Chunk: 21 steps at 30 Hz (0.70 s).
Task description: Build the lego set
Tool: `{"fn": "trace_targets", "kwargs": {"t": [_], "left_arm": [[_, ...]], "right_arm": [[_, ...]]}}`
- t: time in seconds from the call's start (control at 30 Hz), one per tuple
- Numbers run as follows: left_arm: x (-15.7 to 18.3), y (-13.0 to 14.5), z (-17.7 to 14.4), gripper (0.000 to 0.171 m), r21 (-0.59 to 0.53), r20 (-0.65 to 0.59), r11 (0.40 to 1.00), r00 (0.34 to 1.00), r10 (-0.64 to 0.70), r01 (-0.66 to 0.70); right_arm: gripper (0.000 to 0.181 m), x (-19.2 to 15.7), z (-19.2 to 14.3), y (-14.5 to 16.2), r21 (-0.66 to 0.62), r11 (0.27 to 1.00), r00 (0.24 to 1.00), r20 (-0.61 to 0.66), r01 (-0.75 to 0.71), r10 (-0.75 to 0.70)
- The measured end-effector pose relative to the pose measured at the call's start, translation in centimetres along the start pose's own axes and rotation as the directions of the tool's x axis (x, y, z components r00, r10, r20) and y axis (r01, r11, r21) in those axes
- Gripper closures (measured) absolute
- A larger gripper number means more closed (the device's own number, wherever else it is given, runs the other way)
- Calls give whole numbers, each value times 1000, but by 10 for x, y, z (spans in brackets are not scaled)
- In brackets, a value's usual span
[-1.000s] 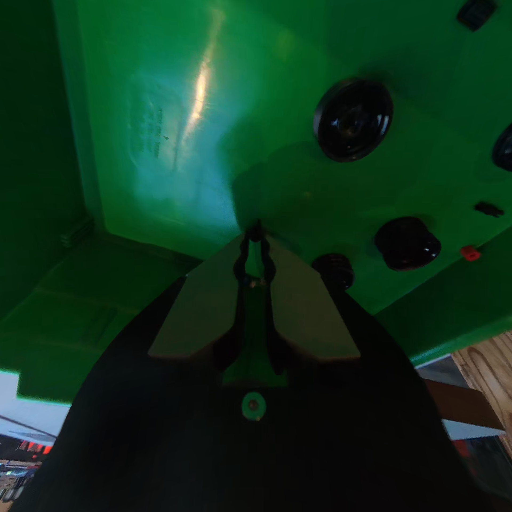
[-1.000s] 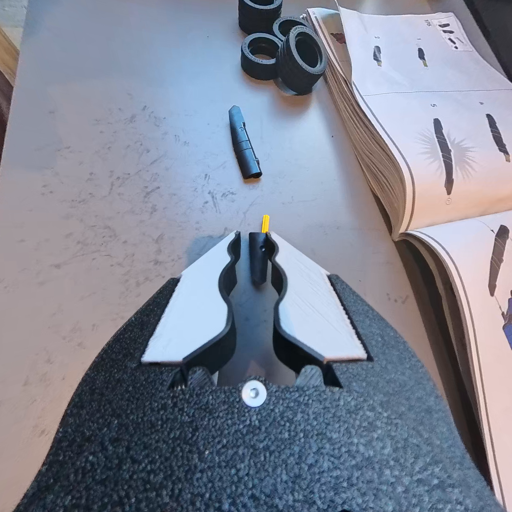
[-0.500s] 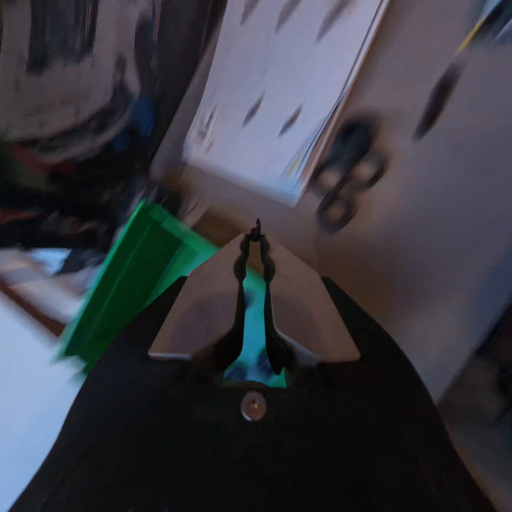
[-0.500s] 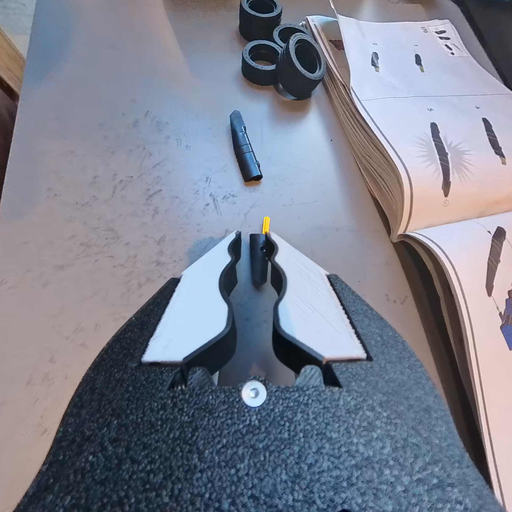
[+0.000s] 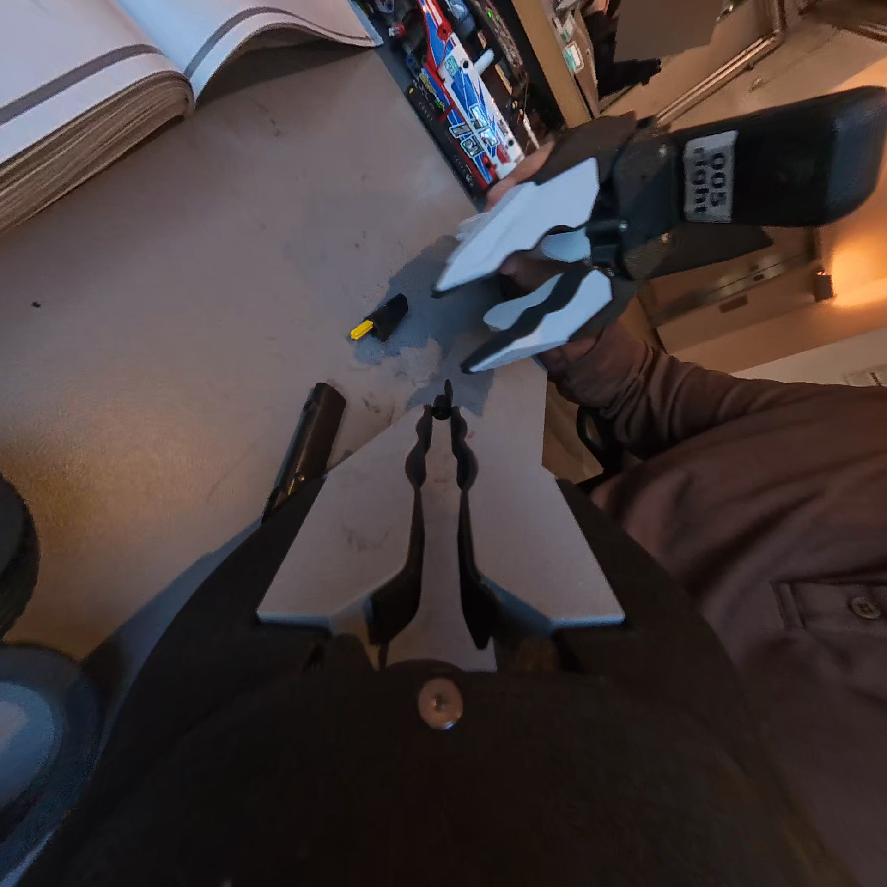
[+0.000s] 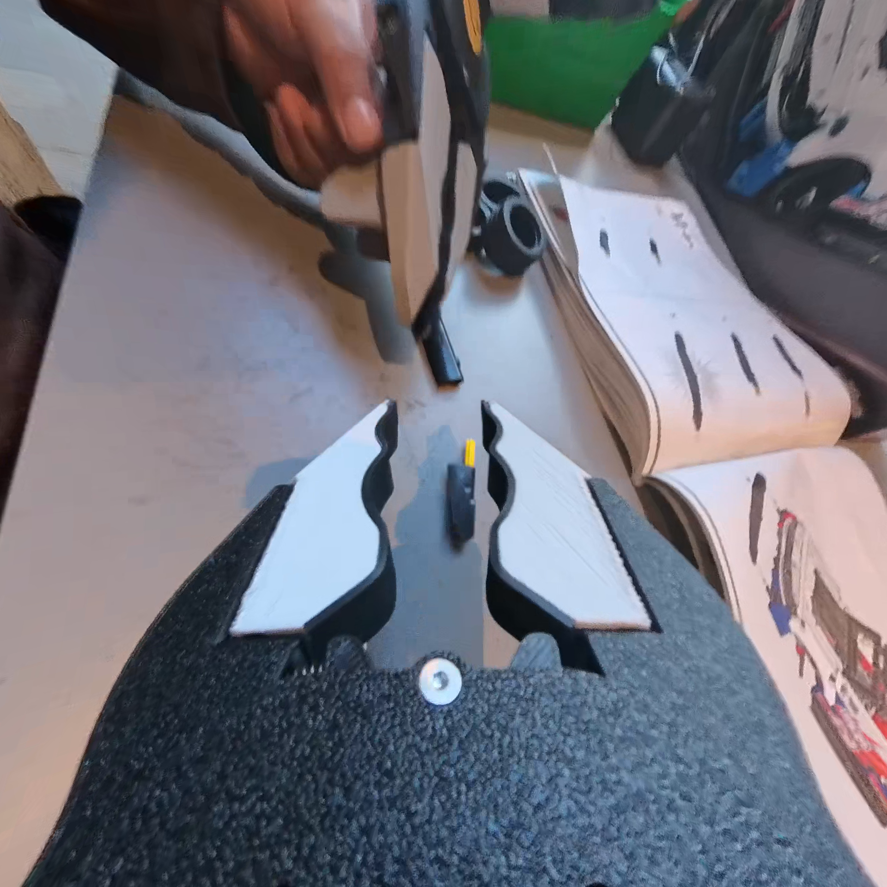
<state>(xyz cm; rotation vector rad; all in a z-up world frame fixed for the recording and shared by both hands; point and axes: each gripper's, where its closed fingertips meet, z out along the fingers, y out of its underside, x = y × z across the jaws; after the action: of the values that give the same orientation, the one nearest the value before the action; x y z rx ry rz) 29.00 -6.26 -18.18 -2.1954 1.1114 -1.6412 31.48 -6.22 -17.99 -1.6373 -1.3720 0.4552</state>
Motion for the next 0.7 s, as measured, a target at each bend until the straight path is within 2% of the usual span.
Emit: {"fn": "trace_targets", "kwargs": {"t": [0.17,0.27,0.37,0.43,0.6,0.63,0.7], "left_arm": [[8,8,14,166,-74,-57,997,998,1,-5],[3,12,20,166,-107,-39,994,999,16,-20],[2,10,20,166,-107,-50,994,999,14,-19],[-1,9,20,166,-117,-37,992,999,38,-42],[-15,-3,19,167,-112,69,985,988,137,-129],[-16,2,20,167,-161,67,974,983,171,-158],[-15,19,23,167,-289,49,932,969,244,-220]], "right_arm": [[150,-11,14,-14,-12,995,995,-21,98,-98],[165,-17,18,-7,-54,987,988,-22,151,-152],[168,-14,17,-1,-85,983,985,-50,162,-167],[181,-13,18,9,-126,979,984,-49,162,-169],[181,-14,18,22,-180,971,983,-60,161,-174],[181,-8,15,24,-191,969,980,-92,156,-176],[158,-2,11,22,-186,971,977,-122,151,-176]]}}
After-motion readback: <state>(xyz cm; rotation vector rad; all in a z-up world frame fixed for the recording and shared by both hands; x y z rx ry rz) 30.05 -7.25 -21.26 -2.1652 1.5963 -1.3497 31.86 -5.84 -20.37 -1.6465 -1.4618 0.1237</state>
